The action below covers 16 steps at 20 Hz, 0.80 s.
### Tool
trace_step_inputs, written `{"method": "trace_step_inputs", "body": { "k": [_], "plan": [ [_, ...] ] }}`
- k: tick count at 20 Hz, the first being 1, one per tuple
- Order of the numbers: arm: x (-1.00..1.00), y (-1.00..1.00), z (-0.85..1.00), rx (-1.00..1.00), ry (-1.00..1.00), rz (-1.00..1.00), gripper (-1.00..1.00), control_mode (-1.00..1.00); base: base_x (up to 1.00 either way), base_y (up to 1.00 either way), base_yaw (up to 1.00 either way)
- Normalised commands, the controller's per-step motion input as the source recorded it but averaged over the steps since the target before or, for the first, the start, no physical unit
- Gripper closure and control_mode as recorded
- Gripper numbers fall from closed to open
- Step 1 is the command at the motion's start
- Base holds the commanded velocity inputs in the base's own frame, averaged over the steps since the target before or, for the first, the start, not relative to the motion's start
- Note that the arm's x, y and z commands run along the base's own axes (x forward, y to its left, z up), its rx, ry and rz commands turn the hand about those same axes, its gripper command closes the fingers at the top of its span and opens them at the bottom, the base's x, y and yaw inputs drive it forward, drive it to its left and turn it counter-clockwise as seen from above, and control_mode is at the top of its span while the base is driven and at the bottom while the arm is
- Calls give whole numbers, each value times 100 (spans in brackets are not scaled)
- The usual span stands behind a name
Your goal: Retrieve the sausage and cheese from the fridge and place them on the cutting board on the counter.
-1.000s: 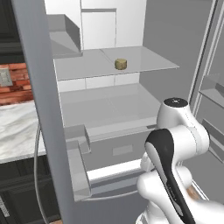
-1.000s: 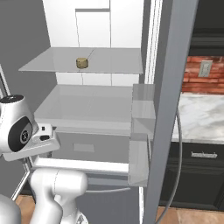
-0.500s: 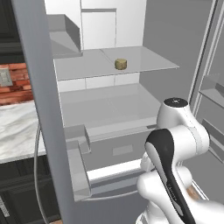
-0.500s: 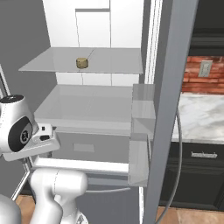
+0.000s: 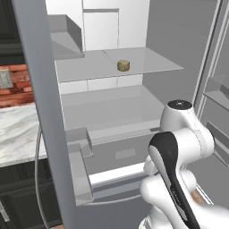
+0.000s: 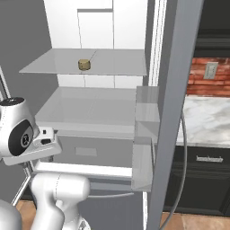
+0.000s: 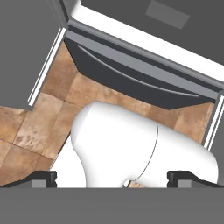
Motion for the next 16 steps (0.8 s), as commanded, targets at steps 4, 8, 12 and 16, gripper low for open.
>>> {"method": "trace_step_inputs", "body": {
  "k": [4,8,12,16],
  "plan": [
    [0,0,0,0,0,0,-100,-100,0,0,0],
    [0,0,-3,0,-2,0,-100,-100,0,0,0],
    [5,0,16,6,-18,0,-100,-100,0,0,0],
    [9,-1,56,13,-26,0,-100,-100,0,0,0]
  ]
}}
